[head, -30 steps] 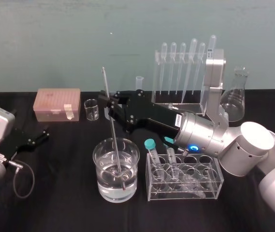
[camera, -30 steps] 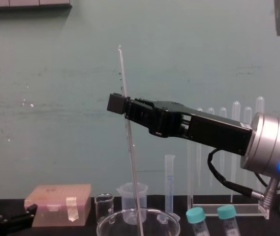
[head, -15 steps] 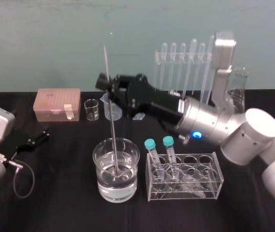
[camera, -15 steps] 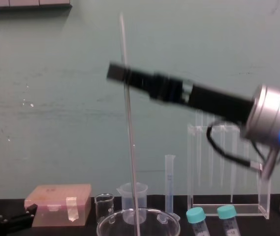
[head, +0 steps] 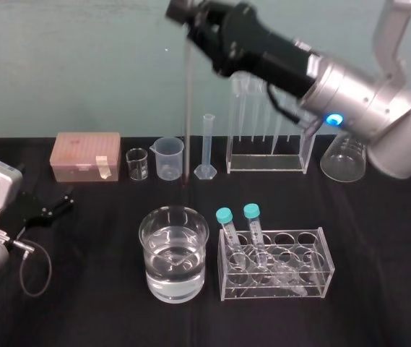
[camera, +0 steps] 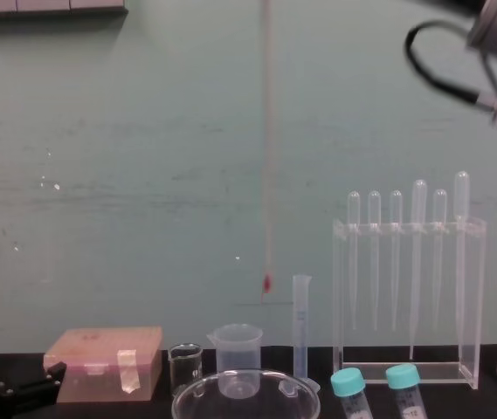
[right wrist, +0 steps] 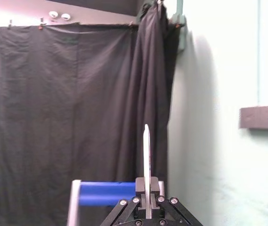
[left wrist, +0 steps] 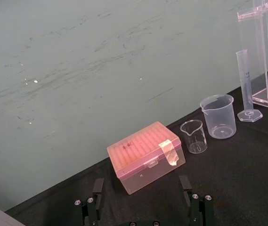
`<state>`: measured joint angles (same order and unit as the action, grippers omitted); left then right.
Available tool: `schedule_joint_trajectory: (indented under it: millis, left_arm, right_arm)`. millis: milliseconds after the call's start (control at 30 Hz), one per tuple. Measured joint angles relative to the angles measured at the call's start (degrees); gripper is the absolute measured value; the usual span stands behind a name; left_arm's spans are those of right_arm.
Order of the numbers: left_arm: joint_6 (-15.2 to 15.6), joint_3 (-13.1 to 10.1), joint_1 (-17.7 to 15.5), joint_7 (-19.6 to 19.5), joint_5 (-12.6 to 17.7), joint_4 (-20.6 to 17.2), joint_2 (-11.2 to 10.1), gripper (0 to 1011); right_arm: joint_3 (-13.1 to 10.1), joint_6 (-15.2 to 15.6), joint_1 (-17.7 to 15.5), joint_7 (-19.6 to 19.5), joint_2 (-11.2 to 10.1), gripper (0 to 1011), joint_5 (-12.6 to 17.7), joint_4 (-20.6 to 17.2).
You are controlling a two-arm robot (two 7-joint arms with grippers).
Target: Hold the thermometer with one hand and immerse one end into the beaker, then reinsert it into the test tube rack.
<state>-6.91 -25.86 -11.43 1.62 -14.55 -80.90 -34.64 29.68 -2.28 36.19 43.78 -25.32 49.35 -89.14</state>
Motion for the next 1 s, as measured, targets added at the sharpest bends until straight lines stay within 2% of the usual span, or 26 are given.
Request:
schedule_joint_trajectory:
  millis: [200, 333, 433, 633, 867, 1000]
  left_arm:
    - [0.0, 0.0, 0.0, 0.0, 0.0, 0.0, 0.0, 1008]
    - [0.0, 0.0, 0.0, 0.0, 0.0, 0.0, 0.0, 1008]
    - [0.0, 0.0, 0.0, 0.0, 0.0, 0.0, 0.0, 1008]
    - [0.0, 0.0, 0.0, 0.0, 0.0, 0.0, 0.0, 1008]
    - [0.0, 0.0, 0.0, 0.0, 0.0, 0.0, 0.0, 1008]
    - [0.0, 0.0, 0.0, 0.0, 0.0, 0.0, 0.0, 1008]
  right_arm:
    - [-2.5, -0.1, 0.5, -3.4, -2.9, 51, -0.2, -0.8]
    - [-5.3, 0.0, -1.2, -6.8, -6.2, 51, -1.0, -2.3]
    - [-6.6, 0.2, -2.7, -8.4, -7.8, 51, -1.3, -3.3]
    - [-10.0, 2.1, -9.3, -12.4, -11.3, 51, -0.6, -7.0]
    - [-11.4, 3.9, -15.9, -14.3, -12.9, 51, 1.6, -9.7]
    - [-11.5, 4.7, -18.0, -14.8, -13.4, 51, 2.2, -10.2]
